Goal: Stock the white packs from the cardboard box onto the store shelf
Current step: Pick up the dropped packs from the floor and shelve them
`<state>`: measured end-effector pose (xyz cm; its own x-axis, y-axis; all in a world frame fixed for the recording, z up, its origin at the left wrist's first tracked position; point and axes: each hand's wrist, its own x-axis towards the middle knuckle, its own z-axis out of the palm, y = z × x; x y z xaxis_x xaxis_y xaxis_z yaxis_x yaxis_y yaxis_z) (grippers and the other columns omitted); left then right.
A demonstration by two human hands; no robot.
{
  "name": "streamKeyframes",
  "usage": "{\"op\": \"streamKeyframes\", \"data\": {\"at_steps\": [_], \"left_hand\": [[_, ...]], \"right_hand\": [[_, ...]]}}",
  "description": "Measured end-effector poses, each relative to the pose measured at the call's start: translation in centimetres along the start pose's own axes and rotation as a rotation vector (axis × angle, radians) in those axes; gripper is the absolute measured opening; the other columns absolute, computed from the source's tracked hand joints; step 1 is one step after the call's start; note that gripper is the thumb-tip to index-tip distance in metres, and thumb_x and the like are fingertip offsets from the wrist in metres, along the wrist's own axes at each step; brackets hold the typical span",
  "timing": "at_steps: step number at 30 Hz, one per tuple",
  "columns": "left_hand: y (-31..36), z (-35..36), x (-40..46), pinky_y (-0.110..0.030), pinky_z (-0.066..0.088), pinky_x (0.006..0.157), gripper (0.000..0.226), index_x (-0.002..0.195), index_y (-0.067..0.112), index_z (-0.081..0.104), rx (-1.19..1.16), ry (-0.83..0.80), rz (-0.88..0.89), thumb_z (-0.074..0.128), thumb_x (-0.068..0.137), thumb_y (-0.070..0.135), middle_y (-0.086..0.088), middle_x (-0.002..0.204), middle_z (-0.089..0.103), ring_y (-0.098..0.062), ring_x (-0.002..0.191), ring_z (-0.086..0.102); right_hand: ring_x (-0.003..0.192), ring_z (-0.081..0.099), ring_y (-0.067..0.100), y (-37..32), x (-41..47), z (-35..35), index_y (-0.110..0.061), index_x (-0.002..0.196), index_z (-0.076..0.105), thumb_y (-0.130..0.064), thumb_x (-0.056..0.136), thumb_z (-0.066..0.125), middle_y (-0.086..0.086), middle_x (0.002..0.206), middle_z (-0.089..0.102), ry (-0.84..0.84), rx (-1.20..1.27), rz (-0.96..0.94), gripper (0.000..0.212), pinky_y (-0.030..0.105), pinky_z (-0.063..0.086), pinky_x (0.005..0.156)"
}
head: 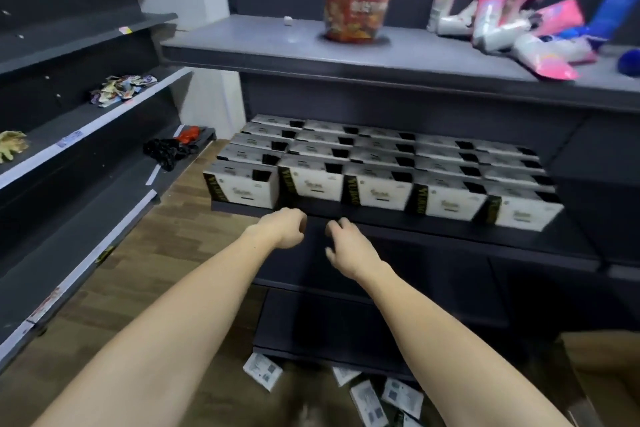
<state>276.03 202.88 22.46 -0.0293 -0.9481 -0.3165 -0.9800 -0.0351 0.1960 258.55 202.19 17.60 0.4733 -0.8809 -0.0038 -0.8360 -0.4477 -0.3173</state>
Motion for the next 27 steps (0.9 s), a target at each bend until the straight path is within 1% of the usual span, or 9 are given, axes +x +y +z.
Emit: {"op": "streamKeyframes", "data": {"at_steps": [4, 6, 9, 11, 15, 20, 23, 25, 27], "left_hand": [[7.1, 4.1, -0.1, -0.036, 0.046, 0.069, 0.01, 0.104, 0.021, 0.057, 0.057, -0.07, 0.071, 0.053, 0.095, 0.021, -0.004, 0.111, 0.061, -0.025, 0.091, 0.058], [10.4, 6.7, -0.2, -0.034, 0.045, 0.067, 0.012, 0.105, 0.022, 0.056, 0.071, -0.094, 0.103, 0.053, 0.094, 0.02, -0.003, 0.11, 0.061, -0.023, 0.088, 0.058], [15.0, 10.5, -0.3, -0.033, 0.045, 0.066, 0.02, 0.113, 0.021, 0.058, 0.096, -0.145, 0.149, 0.053, 0.093, 0.02, -0.001, 0.108, 0.061, -0.021, 0.087, 0.058], [18.0, 13.1, -0.4, -0.033, 0.045, 0.066, 0.021, 0.113, 0.02, 0.057, 0.115, -0.184, 0.179, 0.053, 0.093, 0.019, -0.002, 0.107, 0.061, -0.022, 0.086, 0.058], [23.0, 19.2, -0.7, -0.038, 0.049, 0.074, 0.024, 0.115, 0.018, 0.056, 0.147, -0.256, 0.254, 0.052, 0.092, 0.016, -0.003, 0.113, 0.059, -0.026, 0.098, 0.059], [26.8, 24.8, -0.1, -0.034, 0.042, 0.07, 0.025, 0.116, 0.015, 0.055, 0.208, -0.372, 0.309, 0.05, 0.091, 0.014, -0.005, 0.114, 0.057, -0.026, 0.096, 0.056], [27.8, 27.8, 1.8, -0.035, 0.043, 0.07, 0.025, 0.117, 0.015, 0.055, 0.252, -0.43, 0.341, 0.051, 0.092, 0.015, -0.008, 0.116, 0.058, -0.028, 0.098, 0.057], [27.9, 30.3, 3.4, -0.037, 0.046, 0.073, 0.029, 0.121, 0.014, 0.055, 0.27, -0.488, 0.347, 0.053, 0.092, 0.018, -0.01, 0.119, 0.059, -0.031, 0.103, 0.058], [27.8, 33.3, 5.1, -0.04, 0.049, 0.082, 0.031, 0.122, 0.014, 0.055, 0.285, -0.552, 0.361, 0.053, 0.092, 0.021, -0.011, 0.124, 0.059, -0.032, 0.109, 0.058]], "right_hand": [[0.118, 0.048, 0.029, 5.8, -5.8, 1.3, -0.012, 0.13, 0.048, -0.023, 0.095, 0.058, 0.009, 0.128, 0.048, -0.044, 0.068, 0.113, 0.039, 0.043, 0.051, 0.088], [0.116, 0.049, 0.029, 8.7, -8.5, 2.0, -0.012, 0.127, 0.05, -0.023, 0.095, 0.058, 0.009, 0.126, 0.049, -0.054, 0.099, 0.174, 0.034, 0.043, 0.051, 0.089], [0.115, 0.049, 0.028, 13.1, -12.7, 3.3, -0.013, 0.126, 0.05, -0.024, 0.095, 0.058, 0.009, 0.124, 0.05, -0.062, 0.148, 0.265, 0.033, 0.041, 0.05, 0.088], [0.115, 0.049, 0.029, 16.0, -15.7, 4.5, -0.013, 0.126, 0.05, -0.024, 0.096, 0.058, 0.01, 0.124, 0.049, -0.084, 0.183, 0.332, 0.033, 0.04, 0.049, 0.087], [0.114, 0.049, 0.03, 20.8, -21.4, 8.2, -0.012, 0.126, 0.048, -0.023, 0.096, 0.057, 0.011, 0.125, 0.049, -0.158, 0.278, 0.491, 0.032, 0.039, 0.049, 0.085], [0.118, 0.046, 0.032, 24.0, -26.3, 12.7, -0.011, 0.125, 0.048, -0.019, 0.096, 0.058, 0.014, 0.127, 0.048, -0.222, 0.361, 0.664, 0.032, 0.04, 0.044, 0.089], [0.125, 0.045, 0.033, 25.8, -27.2, 15.3, -0.011, 0.132, 0.047, -0.017, 0.096, 0.057, 0.016, 0.135, 0.048, -0.239, 0.423, 0.783, 0.038, 0.041, 0.044, 0.095], [0.129, 0.043, 0.034, 26.9, -27.7, 17.4, -0.011, 0.139, 0.045, -0.019, 0.096, 0.057, 0.017, 0.141, 0.046, -0.259, 0.47, 0.858, 0.045, 0.04, 0.043, 0.099], [0.127, 0.044, 0.034, 27.7, -28.2, 20.0, -0.009, 0.137, 0.046, -0.018, 0.096, 0.055, 0.017, 0.138, 0.047, -0.275, 0.497, 0.929, 0.043, 0.04, 0.042, 0.098]]}}
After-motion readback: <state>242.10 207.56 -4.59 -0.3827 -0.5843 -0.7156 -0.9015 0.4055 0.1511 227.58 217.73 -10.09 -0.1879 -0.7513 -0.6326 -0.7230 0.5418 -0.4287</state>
